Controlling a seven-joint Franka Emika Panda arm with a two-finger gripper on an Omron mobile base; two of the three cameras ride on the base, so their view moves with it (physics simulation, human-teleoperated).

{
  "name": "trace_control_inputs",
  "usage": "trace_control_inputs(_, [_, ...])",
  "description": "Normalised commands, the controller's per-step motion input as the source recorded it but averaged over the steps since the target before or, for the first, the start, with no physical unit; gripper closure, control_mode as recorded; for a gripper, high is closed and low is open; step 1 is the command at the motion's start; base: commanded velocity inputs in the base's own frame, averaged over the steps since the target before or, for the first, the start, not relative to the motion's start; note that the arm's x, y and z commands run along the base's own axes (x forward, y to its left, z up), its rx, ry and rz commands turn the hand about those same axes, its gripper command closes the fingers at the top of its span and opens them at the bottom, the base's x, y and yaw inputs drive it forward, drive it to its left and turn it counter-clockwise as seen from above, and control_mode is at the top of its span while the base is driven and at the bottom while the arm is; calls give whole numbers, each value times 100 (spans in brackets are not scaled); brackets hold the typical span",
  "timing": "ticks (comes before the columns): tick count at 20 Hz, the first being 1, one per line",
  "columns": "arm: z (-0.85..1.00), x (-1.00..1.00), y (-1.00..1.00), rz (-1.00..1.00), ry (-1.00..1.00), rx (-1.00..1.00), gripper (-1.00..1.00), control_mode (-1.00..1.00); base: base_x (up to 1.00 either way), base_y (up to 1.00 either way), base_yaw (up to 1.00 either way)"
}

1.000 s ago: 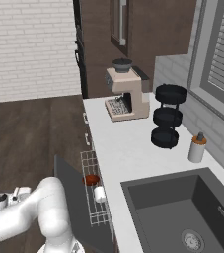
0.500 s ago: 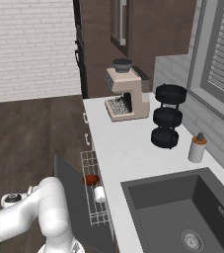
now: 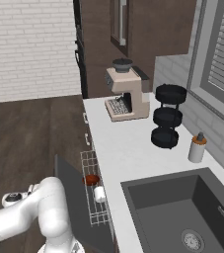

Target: Pick up the cup and bowl from the counter, place them in the dishwasher, and close the dishwasher door.

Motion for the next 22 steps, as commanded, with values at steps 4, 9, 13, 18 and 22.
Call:
trace_control_inputs(4, [-30, 59, -23, -27, -7, -39, -100, -100, 0, 0, 0])
trace_control_inputs(9, [-43, 68, -23, -25, -12, -41, -100, -100, 0, 0, 0])
trace_control_inputs(13, [-49, 86, -69, -26, -16, -39, -100, -100, 0, 0, 0])
trace_control_inputs(18, [-54, 92, -89, -26, -15, -36, -100, -100, 0, 0, 0])
trace_control_inputs(22, [-50, 88, -98, -25, -12, -34, -100, -100, 0, 0, 0])
